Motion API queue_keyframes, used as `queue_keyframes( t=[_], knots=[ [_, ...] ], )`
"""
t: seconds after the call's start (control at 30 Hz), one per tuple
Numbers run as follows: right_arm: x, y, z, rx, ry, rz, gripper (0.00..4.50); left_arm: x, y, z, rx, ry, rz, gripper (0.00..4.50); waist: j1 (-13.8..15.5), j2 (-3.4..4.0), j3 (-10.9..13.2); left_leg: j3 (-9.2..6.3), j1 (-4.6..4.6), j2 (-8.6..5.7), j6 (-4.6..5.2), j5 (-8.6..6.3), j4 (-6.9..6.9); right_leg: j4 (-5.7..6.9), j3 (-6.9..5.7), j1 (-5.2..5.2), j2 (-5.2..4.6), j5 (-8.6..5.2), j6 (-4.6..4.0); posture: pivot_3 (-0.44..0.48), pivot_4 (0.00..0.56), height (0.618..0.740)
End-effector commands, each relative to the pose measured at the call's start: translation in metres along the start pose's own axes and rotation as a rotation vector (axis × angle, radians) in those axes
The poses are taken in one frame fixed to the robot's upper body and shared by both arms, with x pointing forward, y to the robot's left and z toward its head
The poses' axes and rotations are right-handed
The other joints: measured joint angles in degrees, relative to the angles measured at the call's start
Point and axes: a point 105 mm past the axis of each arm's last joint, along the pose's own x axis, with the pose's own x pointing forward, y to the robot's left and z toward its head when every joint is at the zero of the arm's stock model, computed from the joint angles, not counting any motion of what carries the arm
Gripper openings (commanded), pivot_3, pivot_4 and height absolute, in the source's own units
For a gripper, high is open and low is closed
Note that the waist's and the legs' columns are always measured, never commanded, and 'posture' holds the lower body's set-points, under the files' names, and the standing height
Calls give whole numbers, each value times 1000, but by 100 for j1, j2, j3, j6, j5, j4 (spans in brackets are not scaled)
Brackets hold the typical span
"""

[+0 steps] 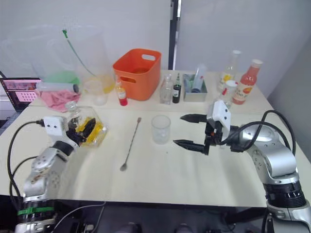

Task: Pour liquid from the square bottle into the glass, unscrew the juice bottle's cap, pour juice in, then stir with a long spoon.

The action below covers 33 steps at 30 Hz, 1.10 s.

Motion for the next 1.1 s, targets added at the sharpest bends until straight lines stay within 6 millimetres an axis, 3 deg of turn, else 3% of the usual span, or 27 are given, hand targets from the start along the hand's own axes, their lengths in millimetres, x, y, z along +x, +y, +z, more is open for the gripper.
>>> queue_keyframes(
  t=[0.03, 0.33, 0.63, 0.93, 1.1],
  knots=[
    [-6, -1, 10, -33, -15, -15, 4500, -8, -43, 30, 82, -40, -286, 2806, 1, 1, 0, 1, 0, 0, 2, -1, 1, -3, 1, 3, 0, 1, 1, 0, 150, 740],
    [-18, 7, 8, -16, 11, -56, 4500, -20, -112, 26, 41, 33, -775, 2806, -22, 4, 3, 6, 5, 8, 4, -1, -2, -4, 4, 2, 6, 1, 1, 0, 150, 740],
    [-33, 9, 11, -33, 47, -138, 4500, 3, -152, 8, 77, 29, -1069, 2806, -34, 5, 2, 8, 4, 6, 5, -1, 7, -3, 3, 9, 6, 0, 1, 0, 150, 740],
    [-44, 13, 13, -28, 71, -189, 4500, 19, -172, -15, 45, 11, -1210, 2806, -44, 5, 2, 9, 4, 5, 10, -3, 14, 1, 2, 12, 6, 0, 1, 0, 150, 740],
    [-44, 12, 16, -38, 76, -205, 4500, 22, -171, -29, 74, 60, -1213, 2806, -31, 5, 2, 7, 4, 4, 11, -3, 20, 2, 1, 15, 6, 1, 2, 0, 150, 740]
  ],
)
